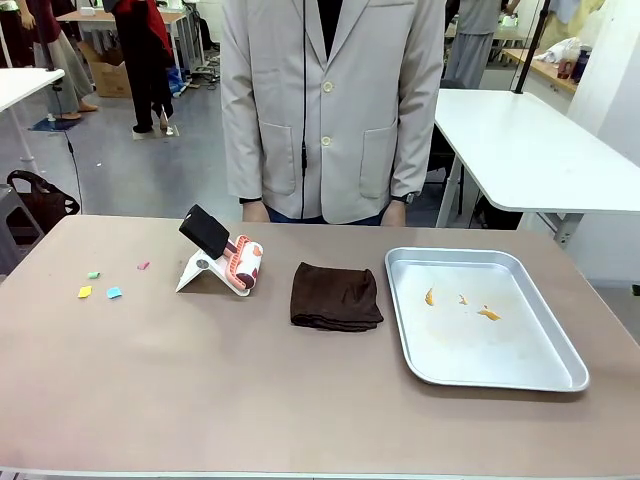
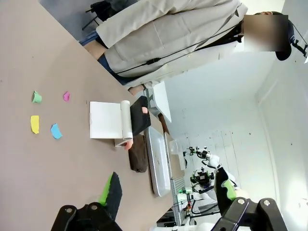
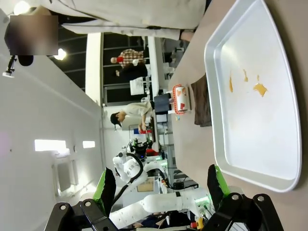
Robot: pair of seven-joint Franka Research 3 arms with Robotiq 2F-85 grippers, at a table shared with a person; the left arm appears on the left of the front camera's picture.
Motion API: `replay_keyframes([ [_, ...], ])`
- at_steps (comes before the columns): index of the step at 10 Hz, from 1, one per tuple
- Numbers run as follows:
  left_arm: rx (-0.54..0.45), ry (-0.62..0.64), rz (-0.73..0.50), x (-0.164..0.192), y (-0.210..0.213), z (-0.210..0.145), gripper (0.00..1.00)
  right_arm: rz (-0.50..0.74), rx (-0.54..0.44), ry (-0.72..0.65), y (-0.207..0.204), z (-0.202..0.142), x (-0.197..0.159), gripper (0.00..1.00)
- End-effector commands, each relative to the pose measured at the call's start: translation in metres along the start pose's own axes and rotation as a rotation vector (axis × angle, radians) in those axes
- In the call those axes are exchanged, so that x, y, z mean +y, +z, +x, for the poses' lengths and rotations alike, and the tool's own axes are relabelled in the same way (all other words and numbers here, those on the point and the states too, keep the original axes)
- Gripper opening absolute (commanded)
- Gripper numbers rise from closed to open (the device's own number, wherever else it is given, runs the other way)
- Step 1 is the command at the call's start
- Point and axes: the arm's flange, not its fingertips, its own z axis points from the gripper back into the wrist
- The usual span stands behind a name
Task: Clean the surface of the table.
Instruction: Hold the Lint Roller with your left hand and the towel with your right hand.
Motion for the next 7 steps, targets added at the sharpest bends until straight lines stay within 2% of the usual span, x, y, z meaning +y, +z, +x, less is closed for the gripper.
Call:
replay_keyframes([
  [1,0.035,-0.044,0.072,-0.009,-0.001,0.005,1.00,0.000,-0.001,0.000,0.000,0.000,0.000,1.00],
  [2,0.090,-0.098,0.110,-0.028,-0.010,0.012,1.00,-0.088,-0.048,0.023,-0.010,-0.007,0.016,1.00],
  [4,0.267,-0.183,0.223,-0.081,-0.044,0.037,1.00,-0.275,-0.098,0.093,-0.050,-0.023,0.073,1.00],
  [6,0.426,-0.261,0.342,-0.122,-0.093,0.056,1.00,-0.430,-0.117,0.160,-0.105,-0.041,0.126,1.00],
  [7,0.508,-0.318,0.350,-0.139,-0.127,0.060,1.00,-0.521,-0.097,0.241,-0.143,-0.054,0.148,1.00],
])
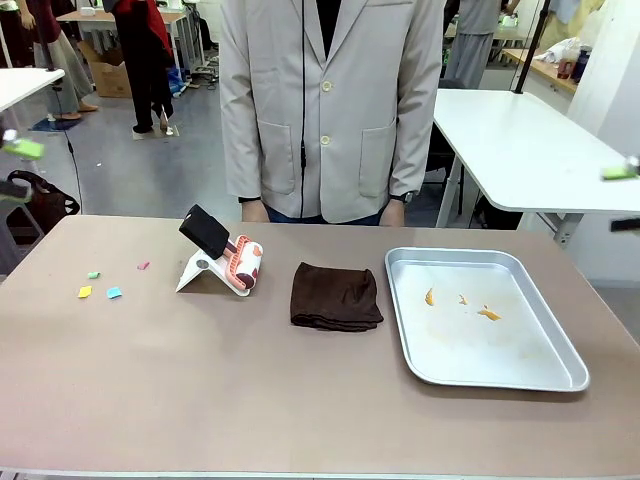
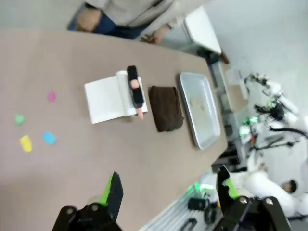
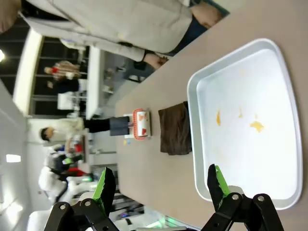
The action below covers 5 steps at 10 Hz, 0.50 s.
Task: Clean the surface of the table.
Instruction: Hold the Lint Roller with your left hand and the towel with your right hand.
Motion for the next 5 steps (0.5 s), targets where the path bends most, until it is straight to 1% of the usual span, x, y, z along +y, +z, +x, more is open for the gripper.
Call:
replay_keyframes([
  [1,0.144,-0.073,0.080,-0.018,-0.029,0.031,1.00,-0.203,0.026,0.101,-0.063,-0.053,0.055,1.00],
  [2,0.159,-0.088,0.141,-0.034,-0.050,0.043,1.00,-0.291,0.058,0.207,-0.095,-0.064,0.080,1.00],
  [3,0.195,-0.124,0.201,-0.047,-0.072,0.054,1.00,-0.351,0.112,0.319,-0.127,-0.075,0.100,1.00],
  [4,0.277,-0.150,0.271,-0.057,-0.097,0.064,1.00,-0.392,0.184,0.427,-0.162,-0.090,0.117,1.00],
  [5,0.321,-0.139,0.302,-0.060,-0.116,0.071,1.00,-0.462,0.197,0.484,-0.194,-0.104,0.127,1.00],
])
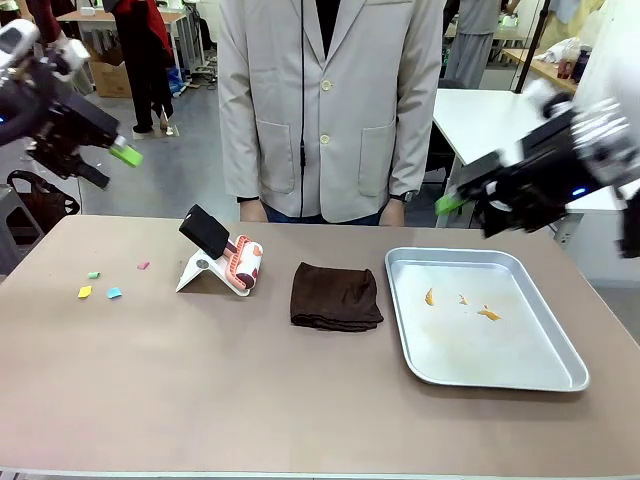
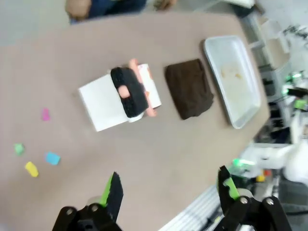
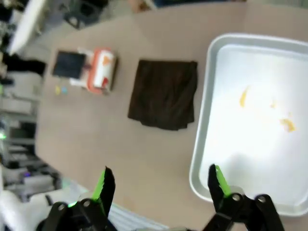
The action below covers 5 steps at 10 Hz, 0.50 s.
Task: Clean the surface of the table.
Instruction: Hold the Lint Roller with your left hand and the towel with your right hand.
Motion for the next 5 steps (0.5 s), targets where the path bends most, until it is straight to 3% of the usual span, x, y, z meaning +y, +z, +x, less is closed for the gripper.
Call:
replay_keyframes([
  [1,0.077,0.038,0.094,-0.001,-0.017,0.019,1.00,-0.149,0.021,0.082,-0.045,0.013,0.021,1.00],
  [3,0.118,0.077,0.129,0.001,-0.048,0.031,1.00,-0.210,0.076,0.202,-0.090,0.001,0.047,1.00],
  [5,0.130,0.103,0.083,0.012,-0.076,0.033,1.00,-0.197,0.142,0.209,-0.118,-0.006,0.053,1.00],
])
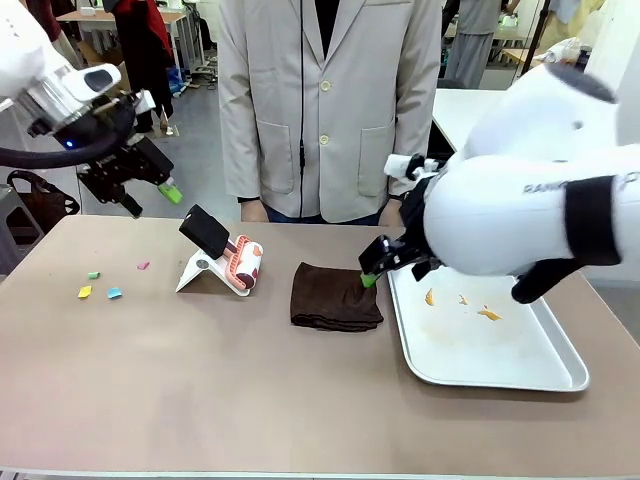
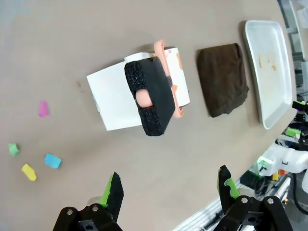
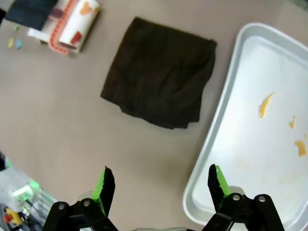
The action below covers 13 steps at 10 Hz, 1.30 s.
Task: Clean the surface of the table.
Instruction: Hold the Lint Roller with your left hand and the towel with your right hand.
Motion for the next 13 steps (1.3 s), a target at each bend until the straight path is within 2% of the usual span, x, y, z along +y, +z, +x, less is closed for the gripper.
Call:
replay_keyframes([
  [1,-0.041,0.040,-0.059,0.003,-0.009,0.007,1.00,0.008,0.020,-0.049,-0.007,0.014,-0.001,1.00],
  [2,-0.028,0.021,-0.092,0.008,-0.012,0.005,1.00,0.000,0.000,0.000,0.000,0.000,0.000,1.00],
  [3,0.000,0.019,-0.019,0.004,-0.009,0.003,1.00,0.000,0.000,0.000,0.000,0.000,0.000,1.00],
  [7,-0.001,0.027,-0.036,0.007,-0.013,0.004,1.00,0.017,0.015,0.009,-0.002,0.005,-0.001,1.00],
  [8,-0.023,0.051,-0.058,0.008,-0.020,0.019,1.00,0.029,0.065,-0.011,-0.015,0.034,-0.001,1.00],
  [10,-0.006,0.061,-0.107,0.016,-0.030,0.026,1.00,0.073,0.161,0.034,-0.044,0.076,0.006,1.00],
  [13,-0.012,0.113,-0.143,0.022,-0.043,0.043,1.00,-0.017,0.226,-0.083,-0.088,0.118,0.020,1.00],
])
